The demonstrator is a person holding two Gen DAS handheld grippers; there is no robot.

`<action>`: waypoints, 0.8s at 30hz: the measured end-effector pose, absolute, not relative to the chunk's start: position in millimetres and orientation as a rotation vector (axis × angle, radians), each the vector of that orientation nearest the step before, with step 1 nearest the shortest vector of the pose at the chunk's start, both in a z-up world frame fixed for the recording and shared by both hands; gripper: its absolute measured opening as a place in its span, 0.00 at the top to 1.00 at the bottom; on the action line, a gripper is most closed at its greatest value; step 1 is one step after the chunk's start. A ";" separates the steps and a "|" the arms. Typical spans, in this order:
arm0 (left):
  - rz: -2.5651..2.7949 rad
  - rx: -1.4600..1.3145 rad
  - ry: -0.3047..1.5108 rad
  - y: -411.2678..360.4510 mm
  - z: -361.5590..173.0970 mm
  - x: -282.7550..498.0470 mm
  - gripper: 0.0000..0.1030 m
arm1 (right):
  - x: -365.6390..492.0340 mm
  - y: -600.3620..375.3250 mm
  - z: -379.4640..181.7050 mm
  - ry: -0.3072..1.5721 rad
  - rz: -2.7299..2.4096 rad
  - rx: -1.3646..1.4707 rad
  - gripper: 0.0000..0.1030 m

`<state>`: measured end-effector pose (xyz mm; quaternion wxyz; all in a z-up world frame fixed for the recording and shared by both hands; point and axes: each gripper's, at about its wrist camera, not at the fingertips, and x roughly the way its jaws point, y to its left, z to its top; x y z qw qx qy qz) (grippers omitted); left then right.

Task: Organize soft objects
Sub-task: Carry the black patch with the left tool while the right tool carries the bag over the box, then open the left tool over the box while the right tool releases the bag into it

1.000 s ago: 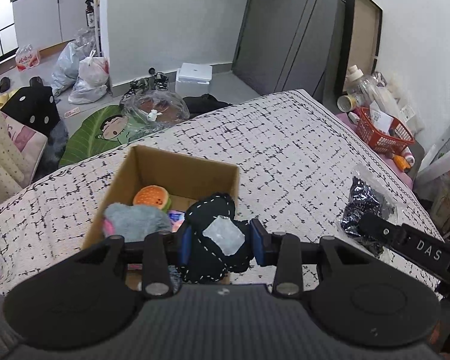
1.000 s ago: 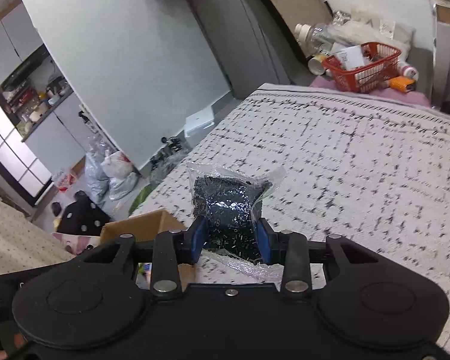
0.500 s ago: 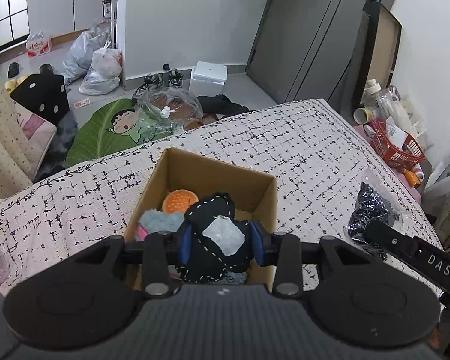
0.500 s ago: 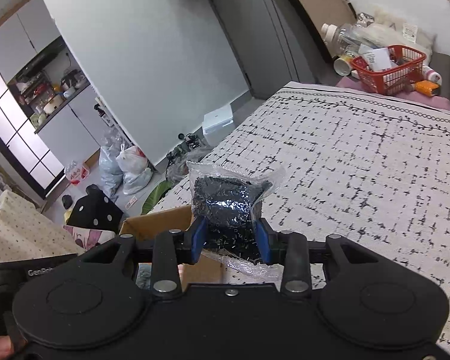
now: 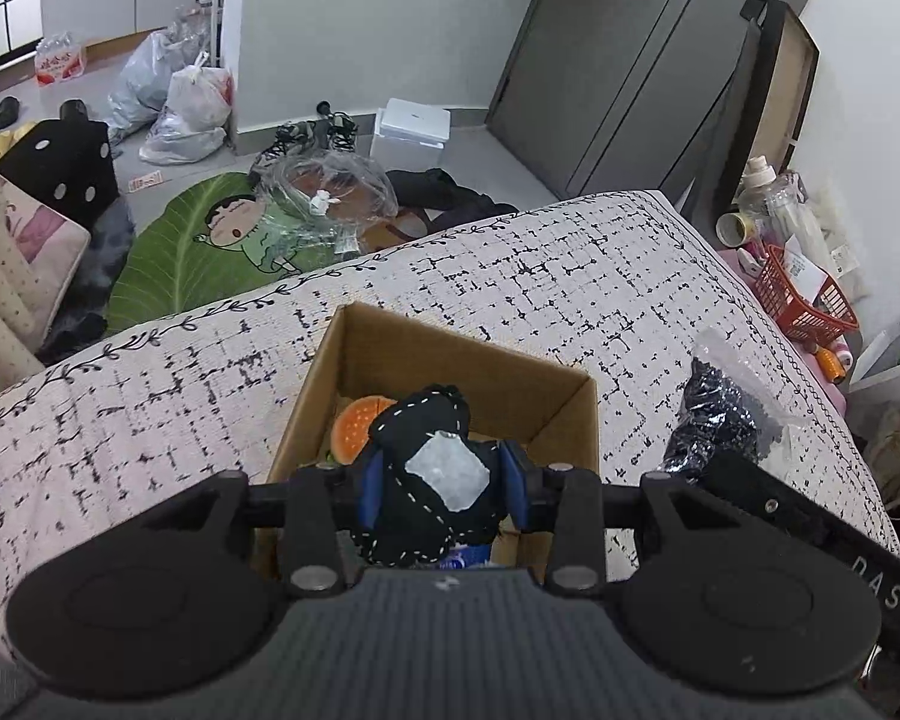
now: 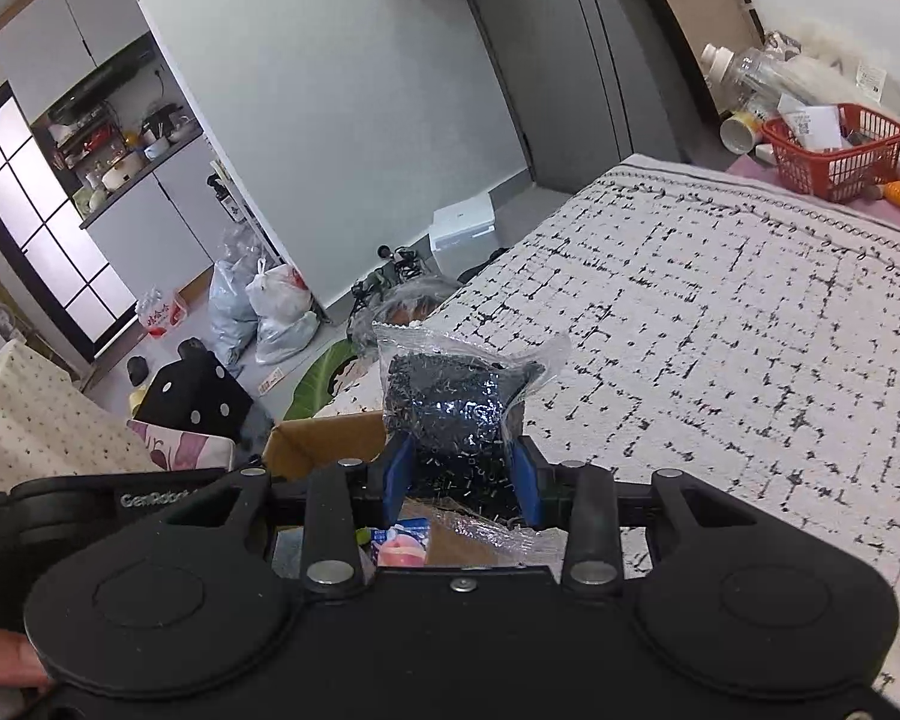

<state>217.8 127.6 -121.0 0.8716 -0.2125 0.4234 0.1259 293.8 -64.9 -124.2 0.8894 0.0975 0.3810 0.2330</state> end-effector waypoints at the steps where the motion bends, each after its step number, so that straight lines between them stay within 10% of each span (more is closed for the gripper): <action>1: 0.257 -0.447 0.888 129.7 -123.0 221.2 0.62 | 294.9 -61.7 -125.6 0.796 0.485 0.203 0.65; 24: 0.217 -0.482 0.973 179.0 -138.6 253.9 0.45 | 314.0 6.1 -146.3 0.852 0.525 0.144 0.64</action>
